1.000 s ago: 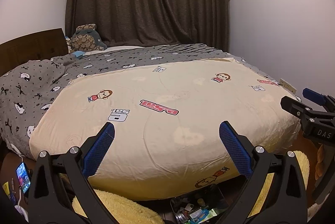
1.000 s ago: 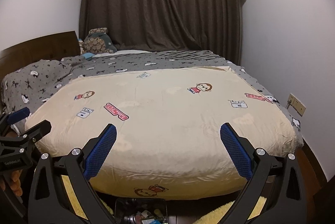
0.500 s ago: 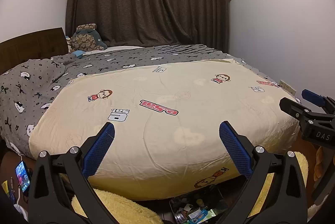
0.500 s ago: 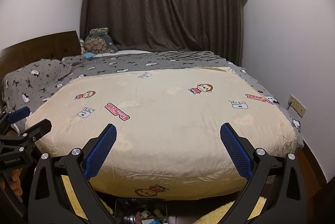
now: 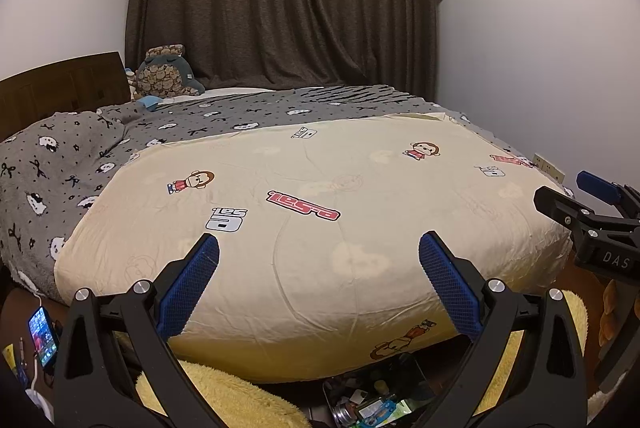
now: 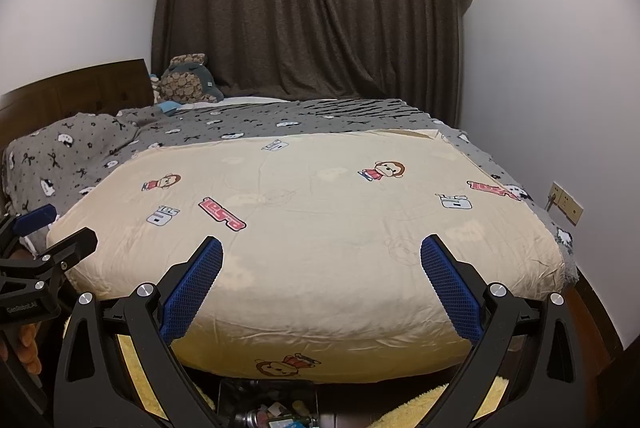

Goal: Collect trash

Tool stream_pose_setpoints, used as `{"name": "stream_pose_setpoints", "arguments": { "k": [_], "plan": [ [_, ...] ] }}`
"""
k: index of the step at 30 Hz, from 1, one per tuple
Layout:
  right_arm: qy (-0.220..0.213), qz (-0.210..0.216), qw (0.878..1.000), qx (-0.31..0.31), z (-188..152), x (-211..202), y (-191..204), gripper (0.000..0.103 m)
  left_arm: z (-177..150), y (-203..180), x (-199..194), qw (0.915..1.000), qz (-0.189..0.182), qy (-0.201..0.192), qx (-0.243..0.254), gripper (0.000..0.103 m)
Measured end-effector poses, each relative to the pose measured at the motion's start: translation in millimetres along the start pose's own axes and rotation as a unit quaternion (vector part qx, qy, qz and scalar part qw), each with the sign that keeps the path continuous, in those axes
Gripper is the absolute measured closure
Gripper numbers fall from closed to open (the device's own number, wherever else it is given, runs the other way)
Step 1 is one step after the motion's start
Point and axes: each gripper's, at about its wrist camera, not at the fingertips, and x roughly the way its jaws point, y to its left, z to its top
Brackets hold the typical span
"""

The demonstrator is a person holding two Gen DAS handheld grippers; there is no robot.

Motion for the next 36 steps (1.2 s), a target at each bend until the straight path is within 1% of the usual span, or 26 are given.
{"name": "stream_pose_setpoints", "arguments": {
  "k": [36],
  "plan": [
    [0.003, 0.002, 1.0, 0.003, -0.4, -0.5, -0.1, 0.004, -0.6, -4.9, -0.2, 1.0, 0.002, 0.0, -0.002, 0.008]
  ]
}}
